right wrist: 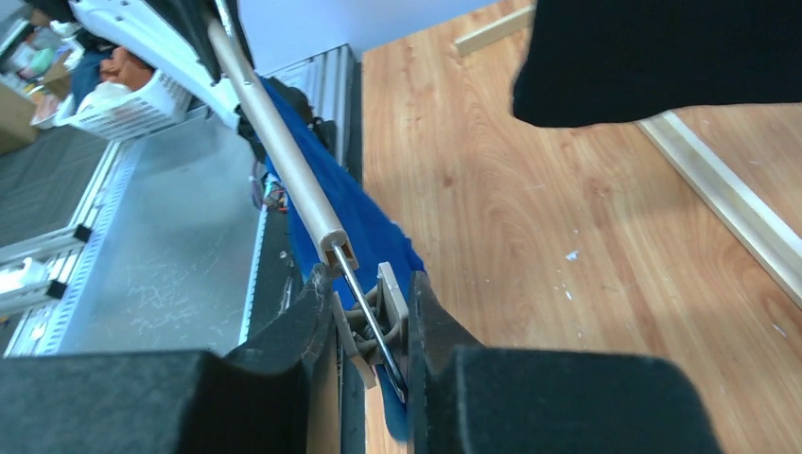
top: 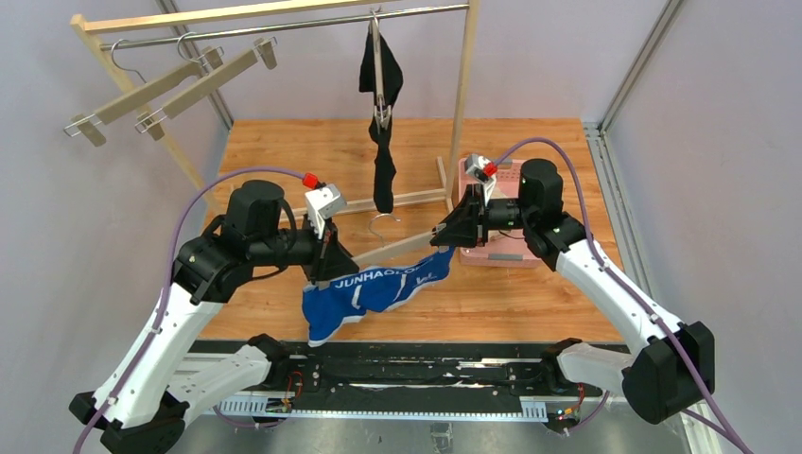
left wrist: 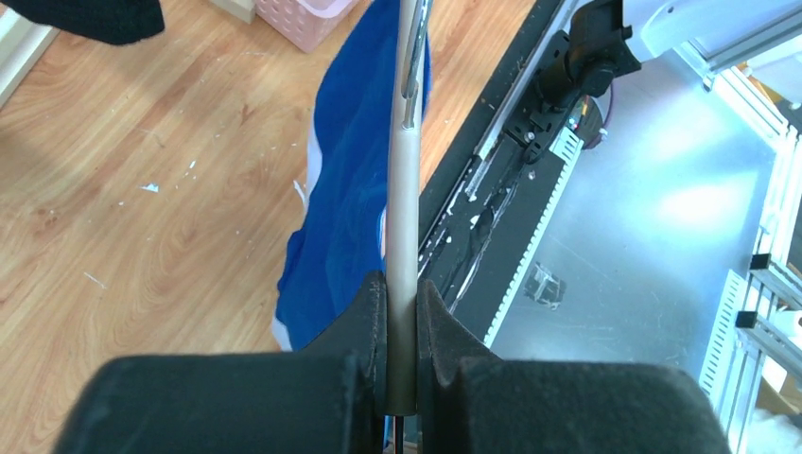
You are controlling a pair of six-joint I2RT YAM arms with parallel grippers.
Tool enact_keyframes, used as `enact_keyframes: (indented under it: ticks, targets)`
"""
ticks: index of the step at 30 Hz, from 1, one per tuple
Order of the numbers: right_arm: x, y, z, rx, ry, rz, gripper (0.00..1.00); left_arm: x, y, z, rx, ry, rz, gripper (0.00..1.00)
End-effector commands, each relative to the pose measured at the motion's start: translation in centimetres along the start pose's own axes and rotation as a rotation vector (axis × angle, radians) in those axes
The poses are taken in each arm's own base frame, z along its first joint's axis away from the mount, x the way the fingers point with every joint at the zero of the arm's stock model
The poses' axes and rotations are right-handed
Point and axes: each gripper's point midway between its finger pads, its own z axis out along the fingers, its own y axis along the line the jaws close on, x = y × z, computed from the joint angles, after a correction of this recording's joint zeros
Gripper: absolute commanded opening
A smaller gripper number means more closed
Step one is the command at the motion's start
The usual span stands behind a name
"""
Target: Remove the underwear clipped to the hanger
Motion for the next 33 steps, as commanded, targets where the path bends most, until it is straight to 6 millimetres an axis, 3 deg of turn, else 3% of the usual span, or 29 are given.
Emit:
enact_keyframes:
  ticks: [1,4,7,12,19,23,30,33]
  targets:
    - [-0.7,-0.2,-0.2,0.014,-0.021,-0.014,0.01,-1.9,-0.8,-0.4,0.016,-0.072,0.028,0.00]
    - [-1.0,-0.3,-0.3,0.028,-0.027,-0.021,0.06,-1.7,-0.7,-0.4,0.014,-0.070,0.024,0.00]
    - [-1.3,-0.4,-0.3,0.039,-0.030,-0.016,0.37,-1.7,-0.7,-0.4,0.014,-0.071,0.025,0.00]
    - [-2.2,-1.7,-0.5,0.139,-0.056,0.020,0.67,-2.5,-0.8,-0.6,0.009,-0.109,0.037,0.00]
    - [-4.9,-2.8,-2.5,0.349,-0.211,0.000,0.70,-6.6,-1.6,-1.3,0.015,-0.244,0.066,0.00]
    - [-6.1,-1.8,-3.4,0.370,-0.309,0.018,0.70,-8.0,-1.1,-1.1,-0.006,-0.270,0.072,0.00]
    - [-6.1,0.5,-2.2,0.291,-0.341,0.055,0.71,-9.9,-1.1,0.3,0.042,-0.355,0.062,0.00]
    - [-6.9,1.1,-1.5,0.256,-0.380,0.053,0.63,-10.6,-1.6,1.2,0.108,-0.405,0.042,0.00]
